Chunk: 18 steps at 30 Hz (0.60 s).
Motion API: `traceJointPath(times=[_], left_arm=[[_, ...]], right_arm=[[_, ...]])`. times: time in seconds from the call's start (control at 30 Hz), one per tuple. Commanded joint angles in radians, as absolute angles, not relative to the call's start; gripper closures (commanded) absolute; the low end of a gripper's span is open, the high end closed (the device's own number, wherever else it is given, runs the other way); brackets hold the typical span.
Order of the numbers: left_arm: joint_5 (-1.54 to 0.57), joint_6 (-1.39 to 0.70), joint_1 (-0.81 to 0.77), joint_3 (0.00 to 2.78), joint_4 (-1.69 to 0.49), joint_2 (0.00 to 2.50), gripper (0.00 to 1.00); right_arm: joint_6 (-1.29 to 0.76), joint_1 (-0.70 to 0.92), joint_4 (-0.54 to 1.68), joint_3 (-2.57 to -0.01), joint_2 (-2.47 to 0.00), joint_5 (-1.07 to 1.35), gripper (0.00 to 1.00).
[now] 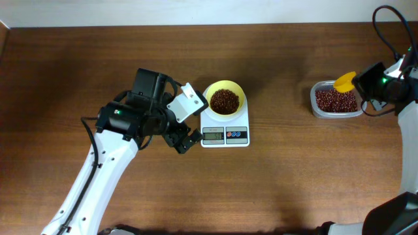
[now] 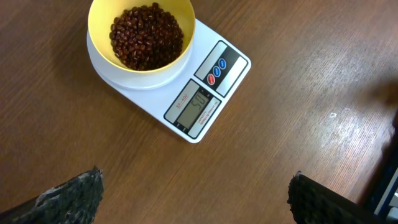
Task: Scoop item into bowl and weigh 50g on scale
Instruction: 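Lower the scoop into the bean container with the right gripper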
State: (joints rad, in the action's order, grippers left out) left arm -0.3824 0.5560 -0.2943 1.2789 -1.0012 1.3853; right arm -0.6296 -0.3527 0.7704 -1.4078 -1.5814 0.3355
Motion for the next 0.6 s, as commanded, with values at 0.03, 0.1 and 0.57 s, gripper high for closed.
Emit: traceJointPath(times=[0.03, 0.1, 0.57], left_arm=[[-0.397, 0.55, -0.295, 1.272, -0.999, 1.377, 0.01], [-0.397, 0.55, -0.295, 1.272, -0.999, 1.377, 0.01], [-0.397, 0.55, -0.295, 1.272, -1.0, 1.377, 0.01]], right_arm=[[-0.664, -0.353, 0.765, -1.398, -1.575, 0.336, 0.96], [-0.671, -0.353, 0.766, -1.388, -1.573, 0.336, 0.96], [-0.731, -0.353, 0.428, -1.063, -1.448, 0.333, 0.96]])
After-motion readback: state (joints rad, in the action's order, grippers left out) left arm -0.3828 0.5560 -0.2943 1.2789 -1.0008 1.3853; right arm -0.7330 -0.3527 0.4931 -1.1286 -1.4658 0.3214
